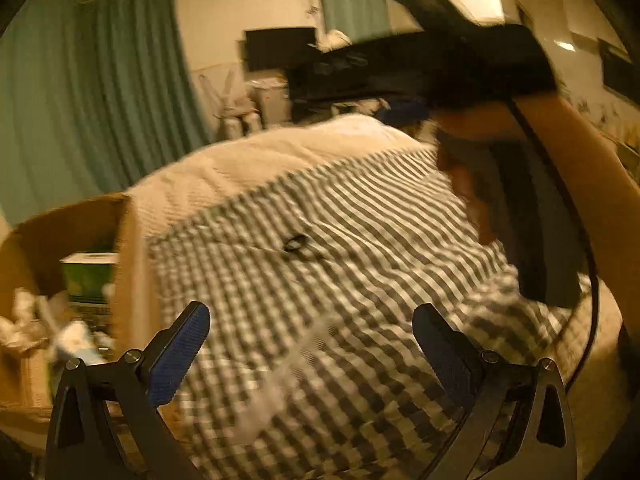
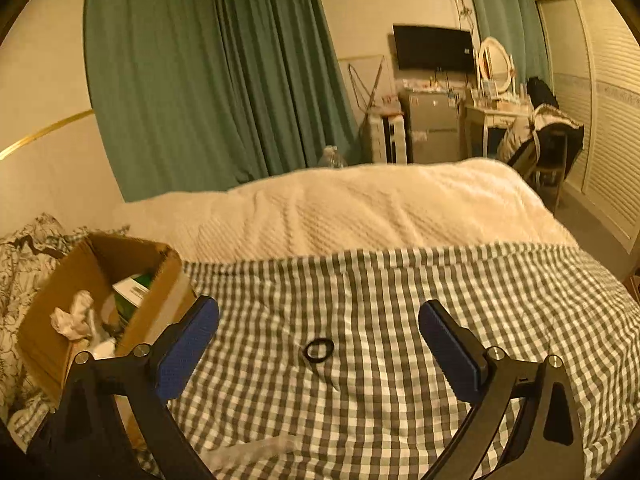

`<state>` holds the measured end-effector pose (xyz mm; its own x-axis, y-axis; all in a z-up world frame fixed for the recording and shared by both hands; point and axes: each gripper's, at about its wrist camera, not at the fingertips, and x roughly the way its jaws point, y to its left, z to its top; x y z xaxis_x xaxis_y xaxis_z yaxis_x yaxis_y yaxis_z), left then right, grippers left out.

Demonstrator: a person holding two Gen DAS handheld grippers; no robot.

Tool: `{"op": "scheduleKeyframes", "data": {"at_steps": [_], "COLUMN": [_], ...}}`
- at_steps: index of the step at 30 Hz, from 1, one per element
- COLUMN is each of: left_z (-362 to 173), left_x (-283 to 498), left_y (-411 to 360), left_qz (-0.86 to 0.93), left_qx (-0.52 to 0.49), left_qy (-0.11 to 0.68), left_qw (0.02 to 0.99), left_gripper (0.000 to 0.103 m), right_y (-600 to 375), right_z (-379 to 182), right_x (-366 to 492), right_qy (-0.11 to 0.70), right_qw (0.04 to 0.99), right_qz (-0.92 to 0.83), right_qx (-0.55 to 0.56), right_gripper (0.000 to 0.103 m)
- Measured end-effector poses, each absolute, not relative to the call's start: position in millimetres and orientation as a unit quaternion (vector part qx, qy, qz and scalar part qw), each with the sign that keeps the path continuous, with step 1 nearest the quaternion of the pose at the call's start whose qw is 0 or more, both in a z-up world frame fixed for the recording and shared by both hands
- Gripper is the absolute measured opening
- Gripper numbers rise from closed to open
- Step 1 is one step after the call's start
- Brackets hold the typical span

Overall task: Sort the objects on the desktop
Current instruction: 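Move both grippers back from the box toward the plastic strip and hair tie, then grasp the clear plastic strip with the left gripper while the right gripper grasps the black hair tie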

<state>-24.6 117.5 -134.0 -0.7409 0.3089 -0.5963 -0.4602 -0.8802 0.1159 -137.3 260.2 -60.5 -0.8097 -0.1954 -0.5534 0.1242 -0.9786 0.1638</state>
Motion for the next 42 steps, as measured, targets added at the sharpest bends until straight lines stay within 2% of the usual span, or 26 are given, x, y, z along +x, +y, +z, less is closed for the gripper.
{"op": "scheduleKeyframes", "data": {"at_steps": [9, 13, 21, 26, 29, 31, 32, 34, 35, 36, 42], "left_z": [-175, -190, -225, -242, -242, -241, -241, -241, -240, -239, -232], "left_x": [-53, -78, -104, -121, -118, -114, -112, -108, -106, -104, -90], "left_y": [128, 124, 117, 102, 103, 105, 105, 108, 108, 107, 105], "left_qz": [0.914, 0.903, 0.890, 0.863, 0.862, 0.861, 0.862, 0.863, 0.862, 0.862, 0.865], "left_qx": [-0.326, -0.365, -0.407, -0.466, -0.463, -0.459, -0.458, -0.454, -0.454, -0.453, -0.446], "left_qy": [0.147, 0.131, 0.127, 0.078, 0.080, 0.083, 0.085, 0.090, 0.091, 0.091, 0.081], "left_qw": [0.190, 0.184, 0.159, 0.177, 0.192, 0.200, 0.202, 0.204, 0.206, 0.207, 0.215], "left_gripper": [0.102, 0.091, 0.091, 0.087, 0.070, 0.050, 0.044, 0.024, 0.017, 0.012, 0.009], "right_y": [251, 249, 232, 220, 219, 221, 222, 224, 225, 226, 228], "right_z": [-112, -138, -176, -193, -204, -208, -208, -206, -205, -203, -192], "right_x": [-183, -204, -230, -236, -239, -240, -240, -239, -238, -237, -229], "right_qy": [-0.040, -0.045, -0.015, 0.014, 0.025, 0.026, 0.027, 0.021, 0.017, 0.014, 0.014], "right_qw": [0.091, 0.094, 0.097, 0.099, 0.099, 0.098, 0.096, 0.096, 0.098, 0.098, 0.089], "right_qz": [-0.922, -0.904, -0.884, -0.871, -0.863, -0.862, -0.862, -0.861, -0.861, -0.860, -0.867], "right_qx": [0.375, 0.415, 0.457, 0.482, 0.494, 0.497, 0.497, 0.498, 0.499, 0.500, 0.490], "right_gripper": [0.074, 0.057, 0.056, 0.056, 0.056, 0.054, 0.051, 0.027, 0.020, 0.010, 0.006]}}
